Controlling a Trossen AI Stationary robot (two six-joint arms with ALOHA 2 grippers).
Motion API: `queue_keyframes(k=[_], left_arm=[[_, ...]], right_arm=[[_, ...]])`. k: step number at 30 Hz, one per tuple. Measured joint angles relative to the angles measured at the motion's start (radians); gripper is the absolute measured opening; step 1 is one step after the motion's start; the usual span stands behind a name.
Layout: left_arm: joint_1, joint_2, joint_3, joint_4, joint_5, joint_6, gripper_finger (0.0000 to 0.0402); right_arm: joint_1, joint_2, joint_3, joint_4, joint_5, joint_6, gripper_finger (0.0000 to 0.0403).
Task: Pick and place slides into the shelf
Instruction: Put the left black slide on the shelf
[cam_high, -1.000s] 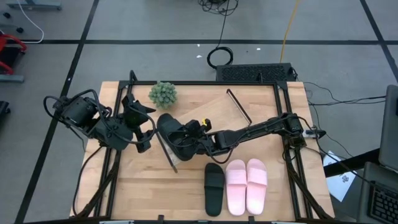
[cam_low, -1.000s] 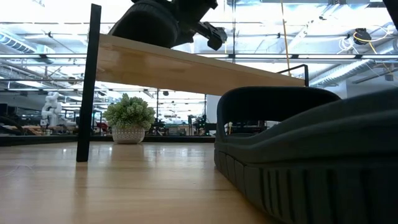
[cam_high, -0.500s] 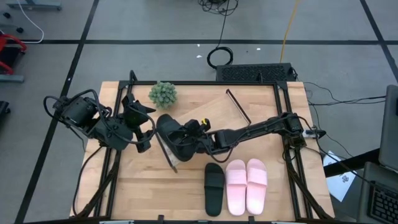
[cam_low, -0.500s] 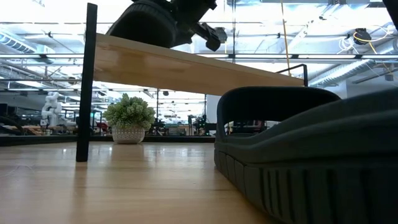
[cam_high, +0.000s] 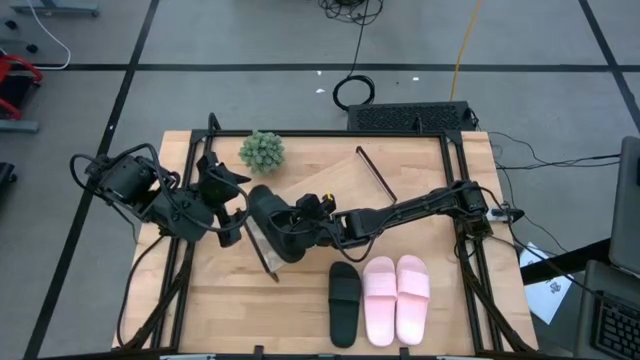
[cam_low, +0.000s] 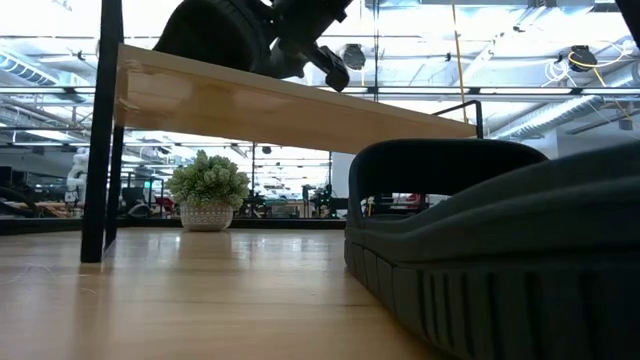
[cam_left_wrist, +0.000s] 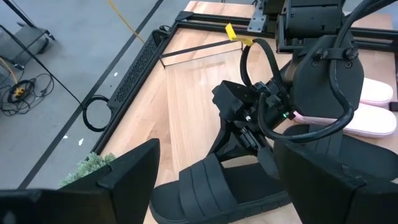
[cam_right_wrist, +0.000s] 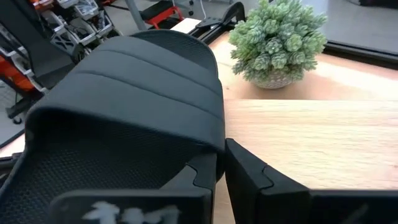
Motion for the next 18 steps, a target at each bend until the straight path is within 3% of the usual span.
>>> queue_keyframes(k=[12,18], left_arm=[[0.0,0.0,0.0,0.0,0.016,0.035,0.0316],[0.0,0.0,0.0,0.0,0.016,0.035,0.0313]], right_arm=[[0.0,0.001,-0.001,0.084,-0.026,-0.081,0.002],[-0.007,0.001,-0.001,0.09,-0.076,-0.08,0.0058]])
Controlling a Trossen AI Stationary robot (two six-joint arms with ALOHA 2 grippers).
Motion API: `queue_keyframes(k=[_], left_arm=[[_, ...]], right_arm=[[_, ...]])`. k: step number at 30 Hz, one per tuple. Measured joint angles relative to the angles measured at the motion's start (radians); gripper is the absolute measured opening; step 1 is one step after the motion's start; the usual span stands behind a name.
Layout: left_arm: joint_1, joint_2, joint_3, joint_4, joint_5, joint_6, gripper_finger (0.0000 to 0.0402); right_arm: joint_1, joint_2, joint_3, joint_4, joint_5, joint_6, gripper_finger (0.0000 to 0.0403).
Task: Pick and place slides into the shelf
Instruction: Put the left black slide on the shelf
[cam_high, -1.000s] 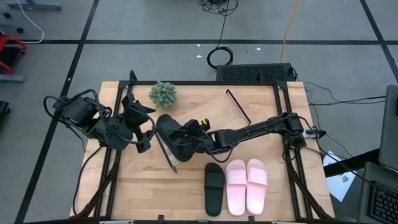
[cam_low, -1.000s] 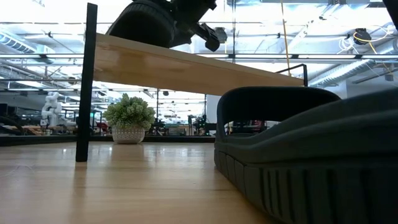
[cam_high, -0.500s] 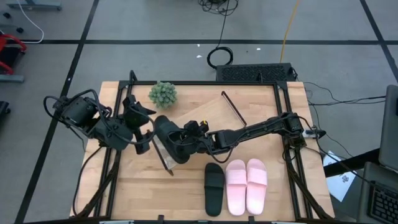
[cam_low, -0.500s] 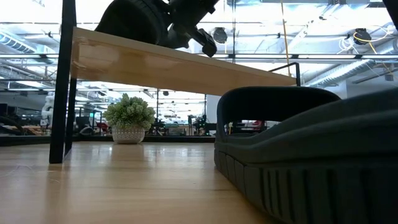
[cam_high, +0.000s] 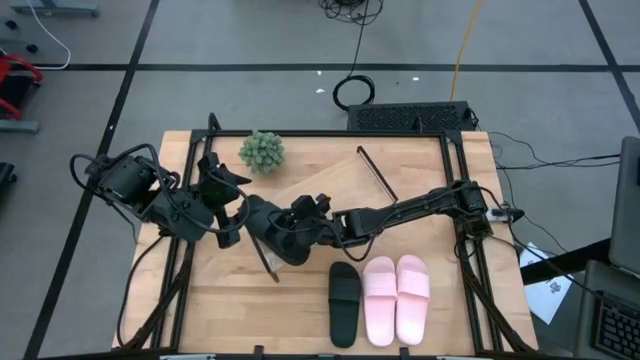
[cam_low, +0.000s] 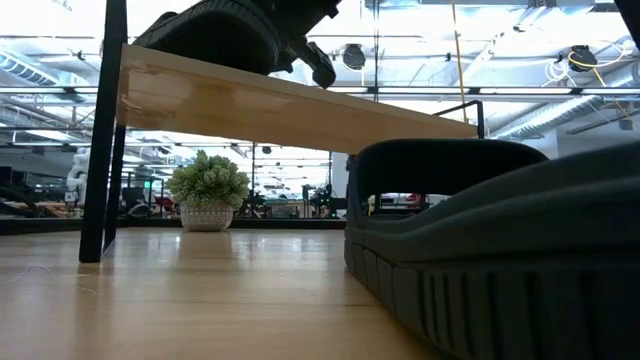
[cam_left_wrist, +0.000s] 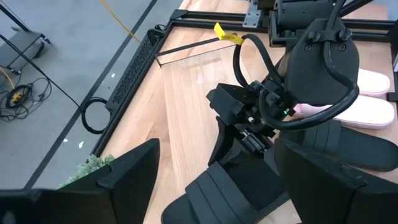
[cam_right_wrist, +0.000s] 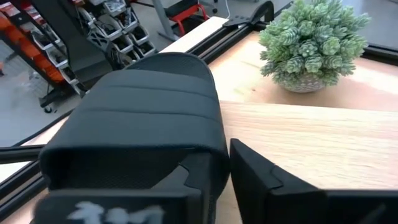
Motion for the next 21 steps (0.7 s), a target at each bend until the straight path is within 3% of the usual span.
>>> queue_keyframes(k=[8,21], left_arm=[[-0.008,0.0,0.0,0.0,0.0,0.014,0.0319],[-0.033,0.0,0.0,-0.001,0.0,0.015,0.0315]], right_arm=[[-0.002,-0.005,0.0,0.0,0.027,-0.027,0.0108],[-0.005,-0.006,0.0,-0.015,0.049,-0.009,0.0072]])
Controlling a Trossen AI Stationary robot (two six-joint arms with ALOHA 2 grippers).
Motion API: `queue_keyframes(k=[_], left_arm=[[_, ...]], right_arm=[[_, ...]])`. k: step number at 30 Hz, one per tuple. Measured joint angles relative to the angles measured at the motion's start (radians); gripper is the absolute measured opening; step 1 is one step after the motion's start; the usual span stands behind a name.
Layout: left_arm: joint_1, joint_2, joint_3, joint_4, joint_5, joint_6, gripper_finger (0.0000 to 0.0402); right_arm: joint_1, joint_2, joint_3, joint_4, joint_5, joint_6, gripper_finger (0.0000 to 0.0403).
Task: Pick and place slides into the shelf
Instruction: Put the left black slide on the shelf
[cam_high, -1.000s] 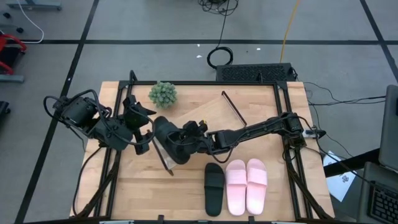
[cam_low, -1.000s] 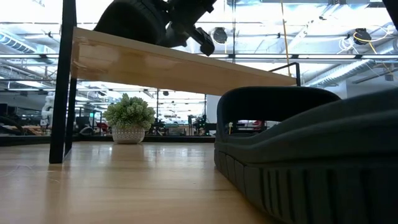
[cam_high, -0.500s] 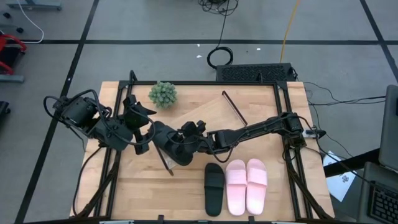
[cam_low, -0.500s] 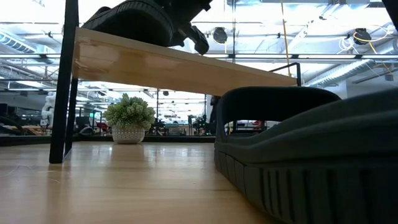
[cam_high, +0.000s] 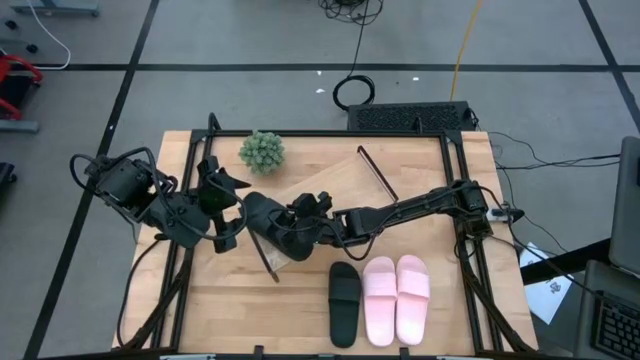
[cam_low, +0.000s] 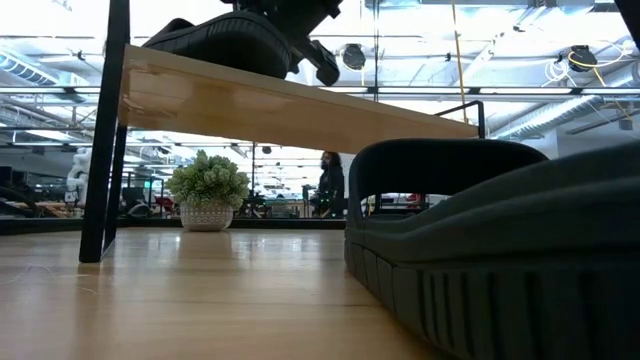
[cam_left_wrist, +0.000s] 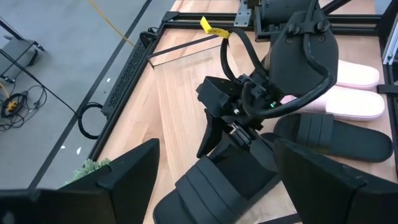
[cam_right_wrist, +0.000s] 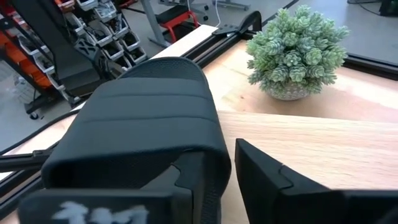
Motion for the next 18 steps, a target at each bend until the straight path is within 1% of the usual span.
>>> queue_keyframes(k=[8,18], left_arm=[[0.0,0.0,0.0,0.0,0.0,0.002,0.0317],[0.0,0.0,0.0,-0.002,0.0,0.011,0.0317]], right_arm=[[-0.001,-0.001,0.0,-0.026,0.006,0.025,0.0051],[-0.002,-0.007,0.0,-0.025,0.056,0.035,0.0049]])
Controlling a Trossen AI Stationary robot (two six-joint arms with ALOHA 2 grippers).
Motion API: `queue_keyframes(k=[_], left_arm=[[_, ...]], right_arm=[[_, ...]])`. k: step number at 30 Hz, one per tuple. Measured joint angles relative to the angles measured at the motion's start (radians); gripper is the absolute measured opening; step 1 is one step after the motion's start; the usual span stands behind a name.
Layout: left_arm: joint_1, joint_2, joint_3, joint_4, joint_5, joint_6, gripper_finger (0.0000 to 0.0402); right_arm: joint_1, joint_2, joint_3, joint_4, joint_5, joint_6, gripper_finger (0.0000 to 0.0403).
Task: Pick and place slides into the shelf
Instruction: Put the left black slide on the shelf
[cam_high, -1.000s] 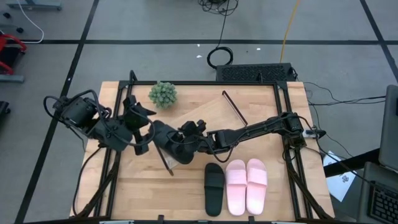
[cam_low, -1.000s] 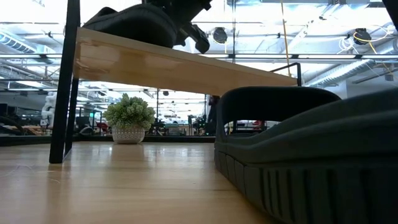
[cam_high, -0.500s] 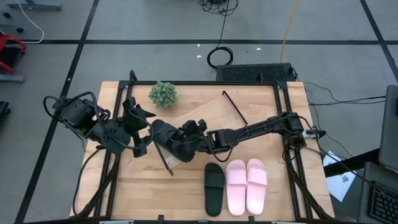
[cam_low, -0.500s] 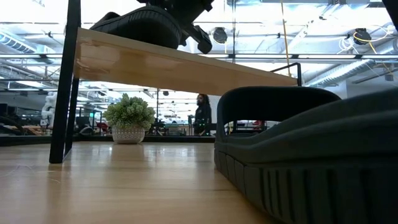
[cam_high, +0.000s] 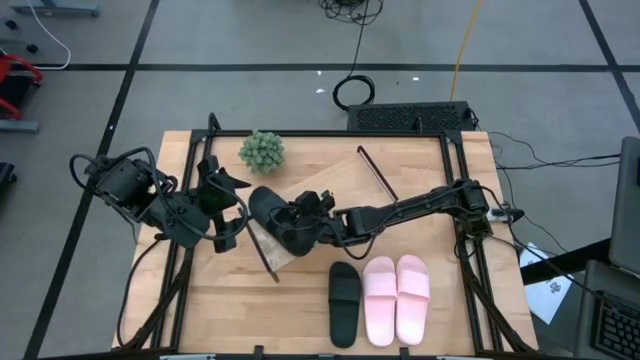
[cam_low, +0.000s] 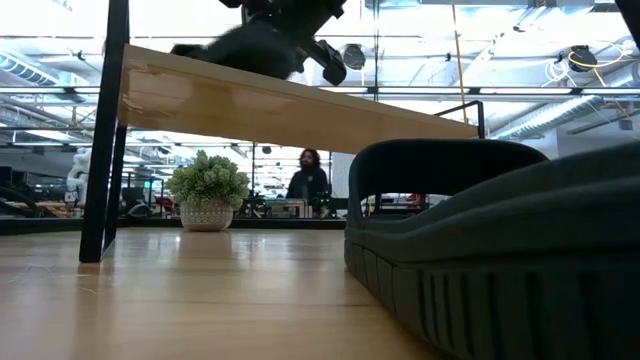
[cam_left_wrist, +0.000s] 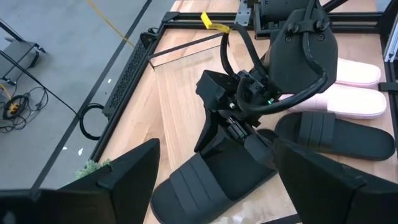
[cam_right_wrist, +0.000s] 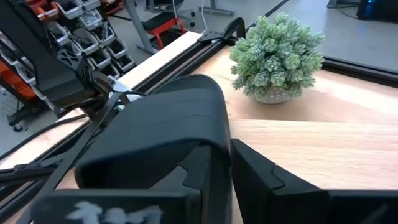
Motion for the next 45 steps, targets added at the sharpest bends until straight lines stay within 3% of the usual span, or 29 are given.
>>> queue_keyframes(k=[37,45], left_arm=[[0.0,0.0,0.0,-0.001,-0.003,0.05,0.0315],[0.0,0.0,0.0,-0.001,-0.003,0.05,0.0318]], right_arm=[[0.016,0.0,0.0,0.074,-0.113,0.026,0.005],[0.021,0.0,0.0,0.08,-0.114,0.026,0.0085]])
